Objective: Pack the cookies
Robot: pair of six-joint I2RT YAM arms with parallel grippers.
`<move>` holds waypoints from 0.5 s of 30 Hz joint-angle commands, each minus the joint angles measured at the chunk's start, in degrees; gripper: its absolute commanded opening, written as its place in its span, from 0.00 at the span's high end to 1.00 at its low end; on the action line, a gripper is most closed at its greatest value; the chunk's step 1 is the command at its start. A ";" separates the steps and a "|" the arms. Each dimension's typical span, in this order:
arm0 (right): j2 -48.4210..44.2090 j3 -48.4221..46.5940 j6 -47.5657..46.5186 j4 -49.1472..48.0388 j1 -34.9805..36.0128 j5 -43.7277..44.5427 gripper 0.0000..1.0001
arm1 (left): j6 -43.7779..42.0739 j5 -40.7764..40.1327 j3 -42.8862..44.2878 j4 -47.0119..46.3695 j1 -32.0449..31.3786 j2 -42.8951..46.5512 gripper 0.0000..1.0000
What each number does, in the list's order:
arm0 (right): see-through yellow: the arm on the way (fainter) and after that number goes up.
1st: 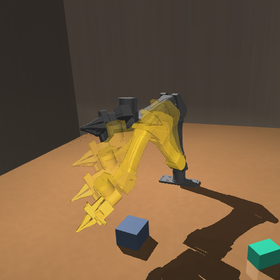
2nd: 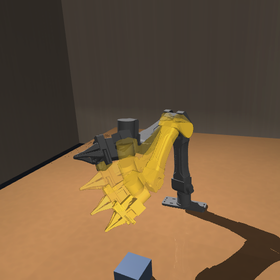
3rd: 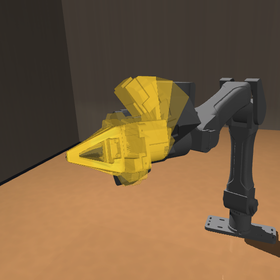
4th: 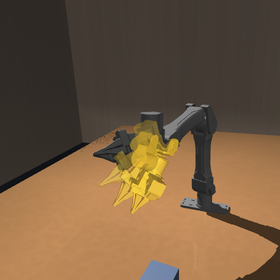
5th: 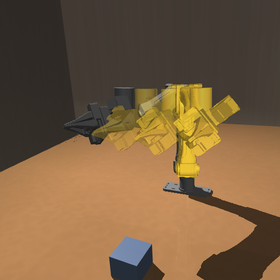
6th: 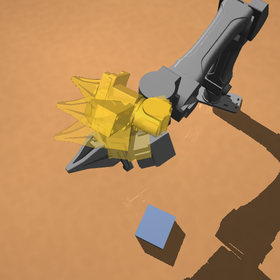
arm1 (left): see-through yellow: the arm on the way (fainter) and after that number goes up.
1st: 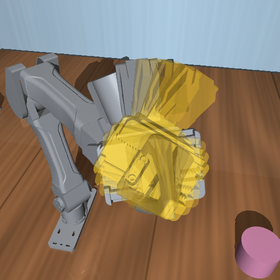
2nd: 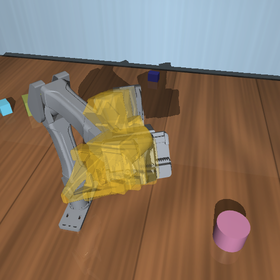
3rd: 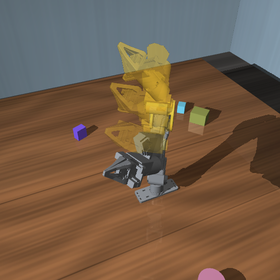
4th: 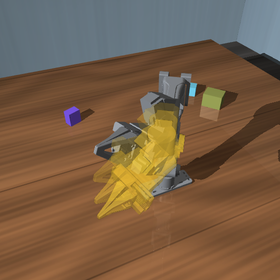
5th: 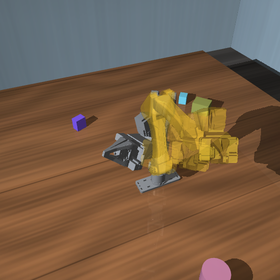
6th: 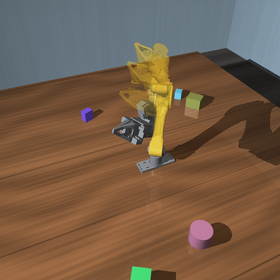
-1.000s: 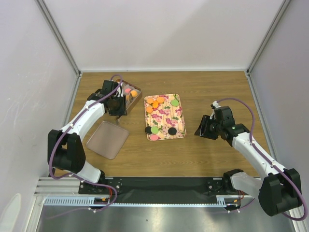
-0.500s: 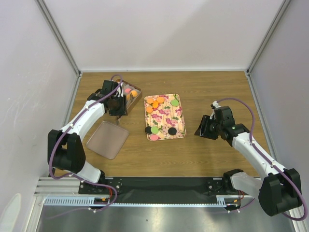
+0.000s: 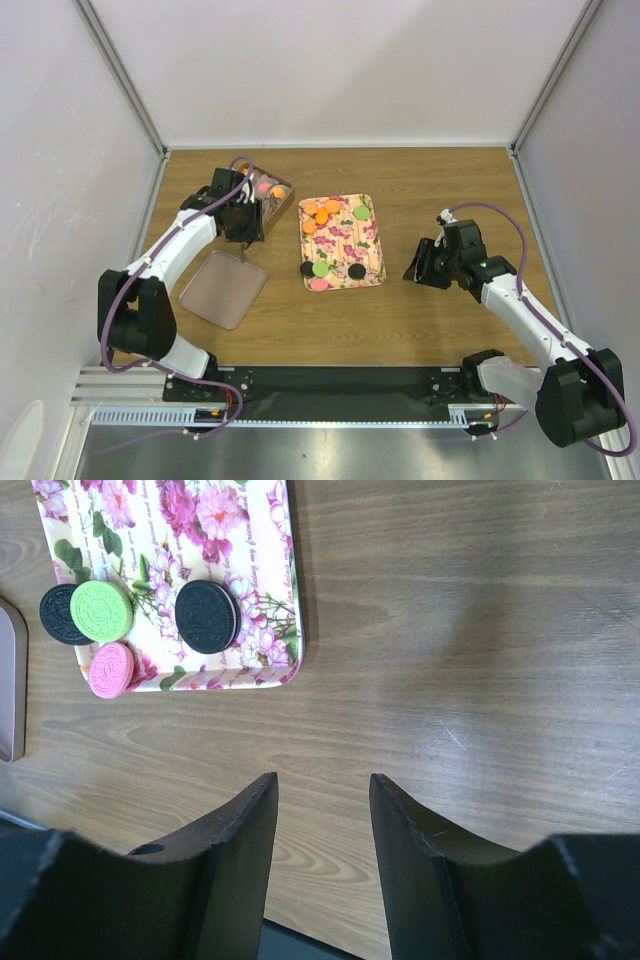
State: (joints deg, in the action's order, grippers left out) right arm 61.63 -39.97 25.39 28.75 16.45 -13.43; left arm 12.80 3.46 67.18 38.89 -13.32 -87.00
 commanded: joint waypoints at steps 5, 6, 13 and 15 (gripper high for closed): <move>-0.45 -0.20 -0.78 -1.51 0.16 -0.19 0.52 | -1.55 1.02 0.49 -0.31 0.40 4.03 0.52; -0.54 -0.20 -0.78 -1.51 0.16 -0.19 0.52 | -1.63 1.02 0.85 0.21 0.40 4.47 0.52; -0.63 -0.29 -0.78 -1.51 0.16 0.16 0.52 | -1.02 0.93 4.89 1.80 -1.17 7.89 0.52; -0.63 -0.29 -0.87 -1.59 0.16 0.25 0.52 | -0.41 0.06 5.51 2.06 -3.81 8.34 0.52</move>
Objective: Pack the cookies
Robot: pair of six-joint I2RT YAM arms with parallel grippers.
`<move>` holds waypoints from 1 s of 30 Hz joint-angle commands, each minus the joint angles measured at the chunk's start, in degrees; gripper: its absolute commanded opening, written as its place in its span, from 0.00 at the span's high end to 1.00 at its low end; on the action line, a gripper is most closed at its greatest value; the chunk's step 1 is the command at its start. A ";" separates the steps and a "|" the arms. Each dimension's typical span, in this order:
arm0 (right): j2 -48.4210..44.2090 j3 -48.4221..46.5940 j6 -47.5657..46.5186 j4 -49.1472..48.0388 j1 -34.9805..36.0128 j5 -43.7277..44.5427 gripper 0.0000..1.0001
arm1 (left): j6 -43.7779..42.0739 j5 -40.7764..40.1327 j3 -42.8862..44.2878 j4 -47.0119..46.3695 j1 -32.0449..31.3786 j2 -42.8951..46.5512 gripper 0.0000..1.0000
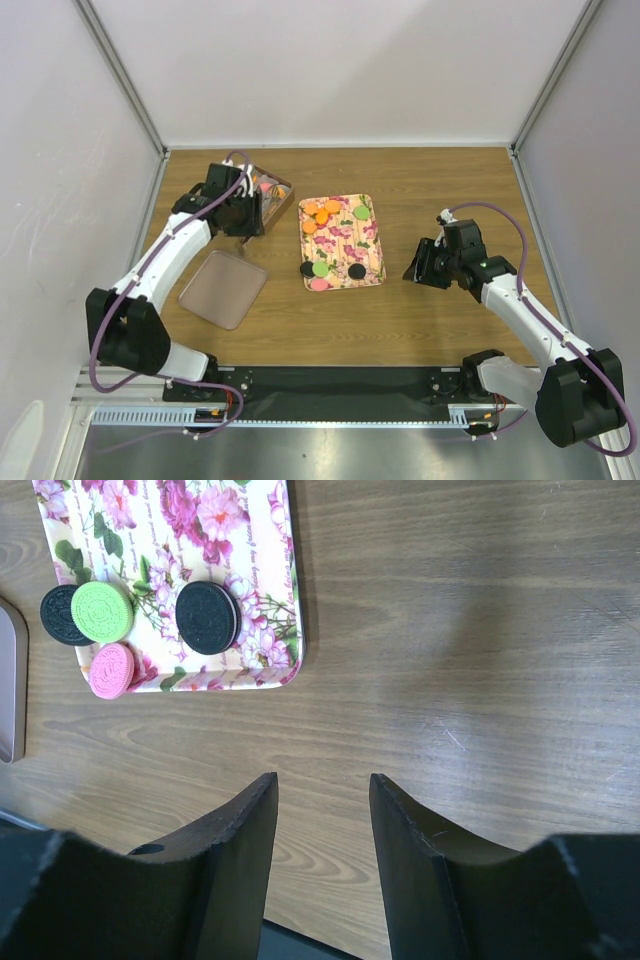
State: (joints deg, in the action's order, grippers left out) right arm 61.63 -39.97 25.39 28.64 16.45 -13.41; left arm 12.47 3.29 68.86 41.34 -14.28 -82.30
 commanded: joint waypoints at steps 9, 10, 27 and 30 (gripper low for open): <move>-1.86 -0.64 -0.78 -1.04 0.16 1.10 0.52 | 2.65 -3.11 5.84 -1.79 -16.29 -1.27 0.51; -1.95 -0.55 -0.69 -1.05 0.16 1.28 0.52 | 2.73 -4.68 5.93 -1.88 -16.91 -2.15 0.51; -2.65 -0.11 -0.69 -1.57 0.08 0.05 0.53 | 2.47 -11.20 4.97 -1.18 -21.14 -7.52 0.50; -2.83 -0.11 -0.69 -1.66 0.16 -0.04 0.52 | 2.21 -11.02 4.09 -0.91 -21.14 -7.35 0.50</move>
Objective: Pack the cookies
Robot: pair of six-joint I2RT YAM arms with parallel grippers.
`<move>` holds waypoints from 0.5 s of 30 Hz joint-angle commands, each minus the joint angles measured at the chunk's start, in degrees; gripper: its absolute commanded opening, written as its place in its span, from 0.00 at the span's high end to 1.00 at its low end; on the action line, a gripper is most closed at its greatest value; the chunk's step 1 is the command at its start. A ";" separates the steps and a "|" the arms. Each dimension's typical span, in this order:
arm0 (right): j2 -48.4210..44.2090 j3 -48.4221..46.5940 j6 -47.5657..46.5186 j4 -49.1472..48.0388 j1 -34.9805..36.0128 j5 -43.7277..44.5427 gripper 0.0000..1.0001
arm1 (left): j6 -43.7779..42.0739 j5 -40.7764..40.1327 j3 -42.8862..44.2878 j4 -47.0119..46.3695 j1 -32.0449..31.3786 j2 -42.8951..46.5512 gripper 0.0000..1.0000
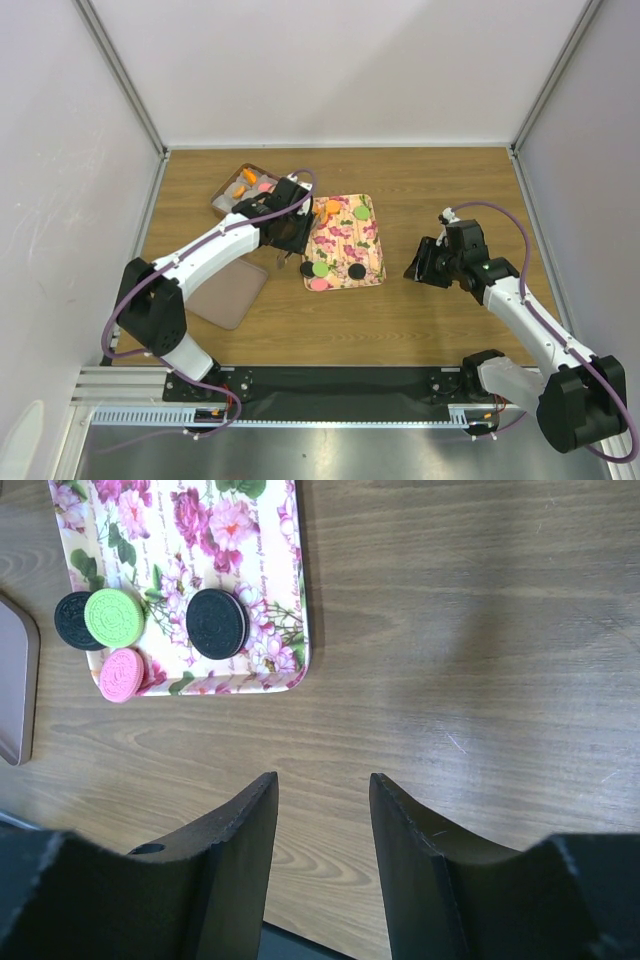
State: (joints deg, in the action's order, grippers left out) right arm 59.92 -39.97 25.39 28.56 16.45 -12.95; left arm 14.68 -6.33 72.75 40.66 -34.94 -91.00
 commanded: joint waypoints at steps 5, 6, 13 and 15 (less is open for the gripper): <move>-1.30 -0.02 -0.69 -1.66 0.08 -0.58 0.53 | -0.09 -1.32 -1.91 -0.94 -0.57 1.62 0.50; -1.30 -0.02 -0.69 -1.66 0.08 -0.67 0.53 | -0.09 -1.23 -2.08 -1.11 -0.57 1.44 0.50; -1.56 0.06 -0.69 -1.57 0.16 -0.58 0.53 | -0.26 -0.35 -3.49 -1.99 -0.57 0.74 0.50; -1.74 -0.02 -0.69 -1.49 0.16 -0.58 0.53 | -0.17 -0.09 -3.58 -2.17 -0.57 0.65 0.50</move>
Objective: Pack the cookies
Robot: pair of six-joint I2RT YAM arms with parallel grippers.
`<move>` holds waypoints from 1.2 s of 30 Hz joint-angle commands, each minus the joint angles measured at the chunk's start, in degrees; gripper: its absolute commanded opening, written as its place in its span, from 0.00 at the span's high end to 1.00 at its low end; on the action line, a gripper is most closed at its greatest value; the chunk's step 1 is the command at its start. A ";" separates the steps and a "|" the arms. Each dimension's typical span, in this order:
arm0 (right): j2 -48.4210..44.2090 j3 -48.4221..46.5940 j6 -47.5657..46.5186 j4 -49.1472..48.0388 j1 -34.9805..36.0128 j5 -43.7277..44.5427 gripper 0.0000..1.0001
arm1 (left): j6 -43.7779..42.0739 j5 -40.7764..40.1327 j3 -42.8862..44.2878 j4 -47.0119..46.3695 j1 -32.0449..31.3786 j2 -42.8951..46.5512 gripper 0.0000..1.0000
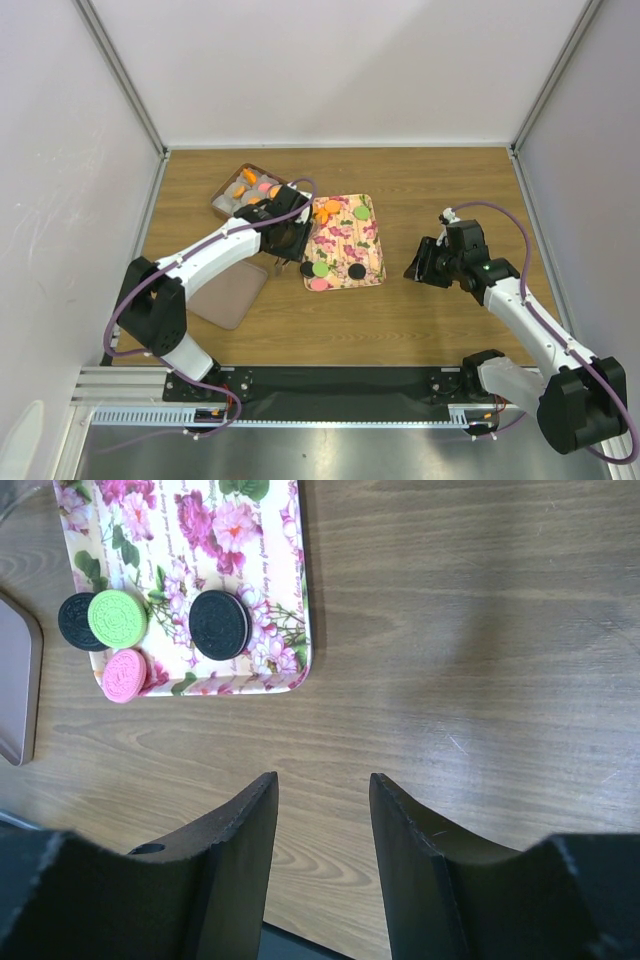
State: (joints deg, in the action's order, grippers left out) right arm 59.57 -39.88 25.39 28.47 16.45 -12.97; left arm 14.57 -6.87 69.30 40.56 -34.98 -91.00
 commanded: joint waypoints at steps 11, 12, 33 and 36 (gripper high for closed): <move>-1.48 -0.02 -0.60 -1.57 0.25 -0.48 0.53 | 0.11 1.34 -0.92 -2.50 -0.52 0.21 0.50; -1.48 0.06 -0.60 -1.66 0.16 -0.48 0.53 | 0.11 1.34 -1.09 -2.50 -0.53 0.04 0.50; -1.74 0.15 -0.60 -1.58 0.16 -0.48 0.53 | -0.68 -1.30 0.22 -2.06 -0.44 0.30 0.48; -1.74 0.24 -0.60 -1.66 0.16 -0.48 0.52 | -0.51 -1.39 0.22 -2.32 -0.44 0.65 0.48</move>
State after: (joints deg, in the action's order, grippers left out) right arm 58.92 -39.77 25.39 28.42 16.45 -12.97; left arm 14.50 -7.81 67.46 39.13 -35.03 -91.00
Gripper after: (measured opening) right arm 0.476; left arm 0.524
